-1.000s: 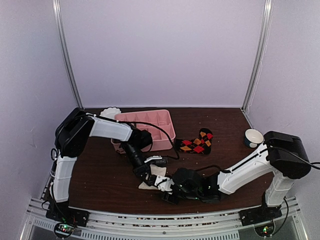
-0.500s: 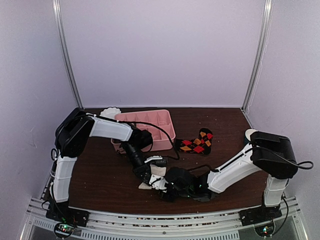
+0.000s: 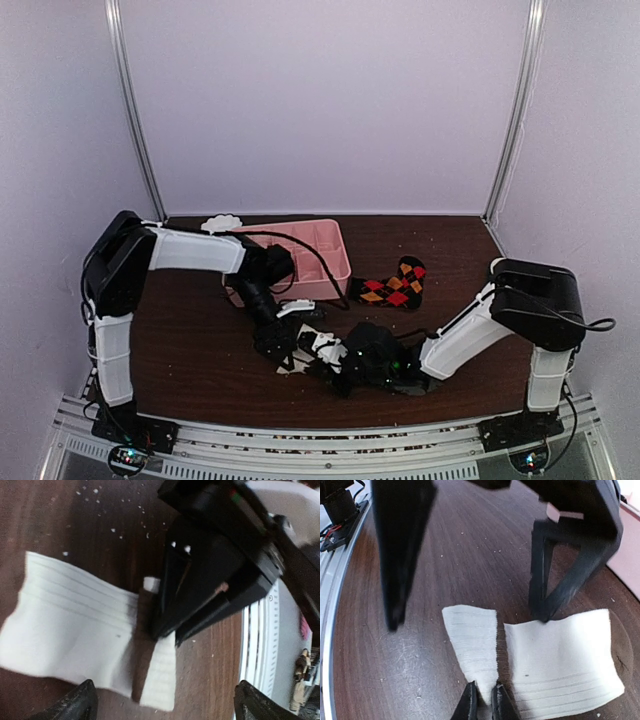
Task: Roll the socks
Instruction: Roll the sock.
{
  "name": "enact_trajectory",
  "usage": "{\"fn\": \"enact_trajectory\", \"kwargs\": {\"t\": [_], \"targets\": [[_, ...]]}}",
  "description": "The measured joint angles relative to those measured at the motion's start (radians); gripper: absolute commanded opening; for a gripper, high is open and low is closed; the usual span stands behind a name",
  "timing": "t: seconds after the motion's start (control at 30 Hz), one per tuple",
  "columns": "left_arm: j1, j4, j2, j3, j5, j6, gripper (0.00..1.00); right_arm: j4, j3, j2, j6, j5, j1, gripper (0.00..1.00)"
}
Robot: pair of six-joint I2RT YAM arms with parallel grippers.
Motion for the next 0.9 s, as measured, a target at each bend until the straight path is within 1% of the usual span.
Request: {"fn": "enact_trajectory", "kwargs": {"t": [0.17,0.27,0.37,0.47,0.53,0.6,0.7,0.8,0.87,0.9], "targets": [[0.029,0.150,-0.233,-0.160,-0.102,0.008,0.98,0.063,-0.032,0.005,0.084,-0.124,-0.052,0.00],[0.020,0.241,-0.367,-0.259,-0.206,-0.003,0.98,0.080,-0.045,0.005,0.124,-0.184,-0.077,0.00],[-0.010,0.280,-0.409,-0.266,-0.333,-0.019,0.98,0.066,-0.037,0.007,0.152,-0.232,-0.092,0.00],[-0.026,0.306,-0.405,-0.259,-0.459,-0.039,0.98,0.029,-0.018,0.008,0.167,-0.266,-0.101,0.00],[-0.011,0.307,-0.391,-0.250,-0.526,-0.058,0.98,0.001,-0.003,0.008,0.173,-0.281,-0.106,0.00],[0.027,0.307,-0.380,-0.235,-0.569,-0.082,0.98,-0.027,0.012,0.008,0.181,-0.293,-0.110,0.00],[0.120,0.299,-0.376,-0.193,-0.568,-0.129,0.98,-0.063,0.031,0.009,0.190,-0.306,-0.114,0.00],[0.211,0.278,-0.366,-0.119,-0.470,-0.128,0.98,-0.087,0.049,0.015,0.200,-0.323,-0.118,0.00],[0.222,0.309,-0.399,-0.137,-0.434,-0.108,0.98,-0.094,0.056,0.021,0.215,-0.343,-0.125,0.00],[0.204,0.326,-0.431,-0.169,-0.424,-0.096,0.98,-0.098,0.061,0.024,0.222,-0.356,-0.130,0.00]]}}
